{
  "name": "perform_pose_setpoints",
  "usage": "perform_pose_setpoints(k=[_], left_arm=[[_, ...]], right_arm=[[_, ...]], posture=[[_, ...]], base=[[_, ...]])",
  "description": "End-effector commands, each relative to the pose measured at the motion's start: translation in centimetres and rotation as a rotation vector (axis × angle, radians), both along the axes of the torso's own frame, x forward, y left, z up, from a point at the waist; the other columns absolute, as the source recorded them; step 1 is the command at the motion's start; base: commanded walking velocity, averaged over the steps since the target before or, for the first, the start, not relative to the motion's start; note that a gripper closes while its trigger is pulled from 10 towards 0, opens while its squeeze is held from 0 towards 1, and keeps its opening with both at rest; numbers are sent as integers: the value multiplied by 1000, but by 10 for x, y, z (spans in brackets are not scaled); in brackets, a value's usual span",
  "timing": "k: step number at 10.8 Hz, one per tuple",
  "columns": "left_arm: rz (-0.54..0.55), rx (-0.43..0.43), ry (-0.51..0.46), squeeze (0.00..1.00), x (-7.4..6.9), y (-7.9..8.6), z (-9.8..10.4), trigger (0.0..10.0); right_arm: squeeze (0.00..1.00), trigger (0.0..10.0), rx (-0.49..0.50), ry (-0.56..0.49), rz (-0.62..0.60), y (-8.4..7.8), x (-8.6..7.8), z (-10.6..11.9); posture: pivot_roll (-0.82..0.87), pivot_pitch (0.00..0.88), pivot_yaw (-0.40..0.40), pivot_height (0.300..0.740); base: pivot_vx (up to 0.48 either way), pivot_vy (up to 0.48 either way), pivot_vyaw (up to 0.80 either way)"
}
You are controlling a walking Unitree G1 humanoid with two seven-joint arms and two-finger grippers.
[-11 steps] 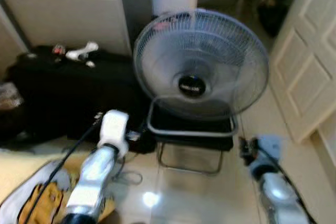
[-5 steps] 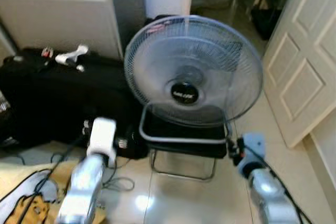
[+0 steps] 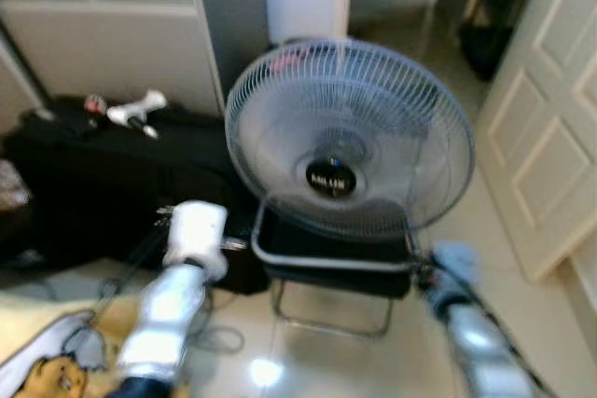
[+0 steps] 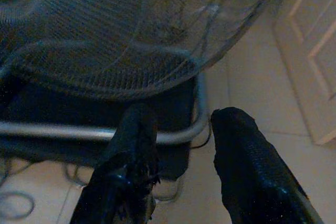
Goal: Clean up the room
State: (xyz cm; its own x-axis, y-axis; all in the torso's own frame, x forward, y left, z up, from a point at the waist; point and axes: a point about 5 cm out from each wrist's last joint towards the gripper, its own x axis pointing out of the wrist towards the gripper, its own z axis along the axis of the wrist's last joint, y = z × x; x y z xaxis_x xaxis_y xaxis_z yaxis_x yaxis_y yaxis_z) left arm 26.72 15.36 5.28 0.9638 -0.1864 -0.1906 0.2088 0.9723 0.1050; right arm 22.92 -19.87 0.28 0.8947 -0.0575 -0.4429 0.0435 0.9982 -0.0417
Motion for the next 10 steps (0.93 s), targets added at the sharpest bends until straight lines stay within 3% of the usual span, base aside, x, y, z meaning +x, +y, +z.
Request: perform_pose_setpoints(k=[1, 3, 4, 5, 6, 8, 10], left_arm=[[23, 28, 11, 0, 0, 13, -2, 10000], [-14, 68, 61, 0, -1, 9, -12, 10000], [-9, 83, 94, 0, -1, 7, -17, 10000], [-21, 123, 157, 0, -4, 3, -31, 10000], [-15, 165, 311, 0, -14, 2, -62, 10000], [-18, 204, 444, 0, -27, 9, -86, 10000], [-55, 254, 675, 0, -71, 20, -123, 10000]], right_arm=[[0, 10000, 33, -18, 14, 11, 5, 3], [0, 10000, 41, 40, 4, 12, -2, -9], [0, 10000, 35, 72, 14, 14, -2, -16], [0, 10000, 39, 187, 37, 16, -4, -32], [0, 10000, 48, 310, 5, 12, -9, -54], [0, 10000, 40, 408, 17, 14, -17, -66], [0, 10000, 42, 553, 18, 18, -40, -83]], posture=[[-45, 0, 36, 740], [-44, 0, 40, 740], [-46, 0, 49, 740], [-43, 0, 51, 740], [-10, 0, 54, 740], [10, 0, 42, 740], [29, 0, 19, 740]], base=[[281, 0, -800], [127, 0, -800], [0, 0, 0], [0, 0, 0], [0, 0, 0], [0, 0, 0], [0, 0, 0]])
